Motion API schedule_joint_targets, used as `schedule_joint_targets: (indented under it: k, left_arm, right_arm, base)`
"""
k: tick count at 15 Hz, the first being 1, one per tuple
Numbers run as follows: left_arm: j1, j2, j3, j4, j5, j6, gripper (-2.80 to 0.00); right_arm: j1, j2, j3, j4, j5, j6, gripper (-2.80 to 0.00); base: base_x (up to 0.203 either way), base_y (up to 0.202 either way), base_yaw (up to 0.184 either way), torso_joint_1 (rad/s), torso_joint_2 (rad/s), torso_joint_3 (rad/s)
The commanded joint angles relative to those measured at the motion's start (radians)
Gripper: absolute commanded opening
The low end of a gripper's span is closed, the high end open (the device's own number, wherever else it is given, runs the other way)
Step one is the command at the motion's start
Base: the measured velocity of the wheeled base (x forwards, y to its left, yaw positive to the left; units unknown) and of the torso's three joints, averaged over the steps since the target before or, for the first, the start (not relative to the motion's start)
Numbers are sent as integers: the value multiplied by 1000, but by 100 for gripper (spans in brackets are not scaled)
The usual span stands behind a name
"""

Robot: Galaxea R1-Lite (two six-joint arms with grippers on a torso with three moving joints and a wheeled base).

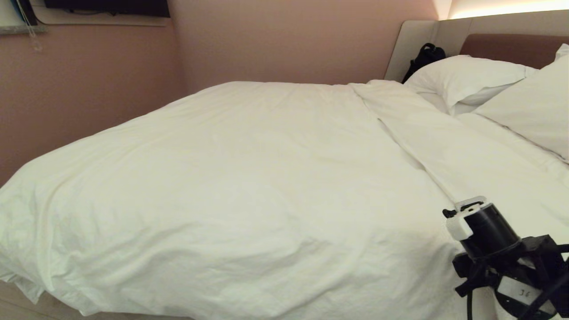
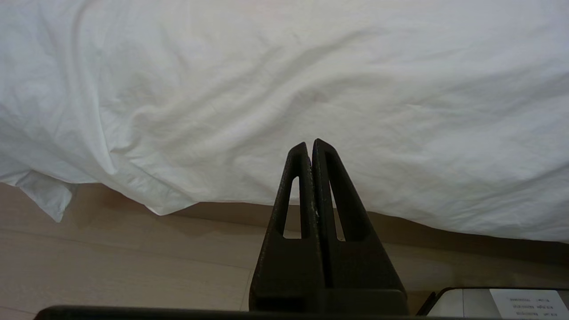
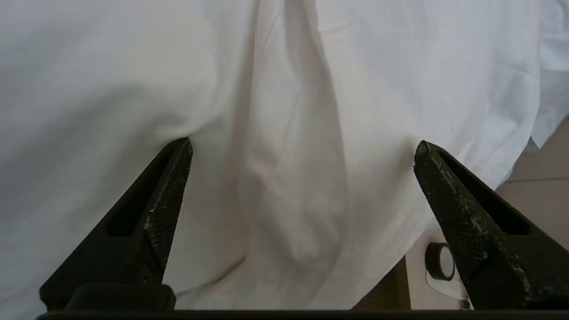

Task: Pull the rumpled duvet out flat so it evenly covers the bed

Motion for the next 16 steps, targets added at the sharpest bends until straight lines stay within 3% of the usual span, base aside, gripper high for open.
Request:
schedule_joint_targets:
  k: [1,10,16]
  left_arm:
    - [0,0,0,1,0,1,-280]
    - [0,0,0,1,0,1,-280]
    - [0,0,0,1,0,1,-280]
  right_arm:
    - [1,45,-2,-21,-41,12,0]
    - [-12,51,-22,-31,-163,0,0]
    - [-118,58,-50,-32,-166,-38,0]
  base:
    - [0,0,0,0,0,0]
    - [0,0,0,0,0,0]
    - [0,0,0,0,0,0]
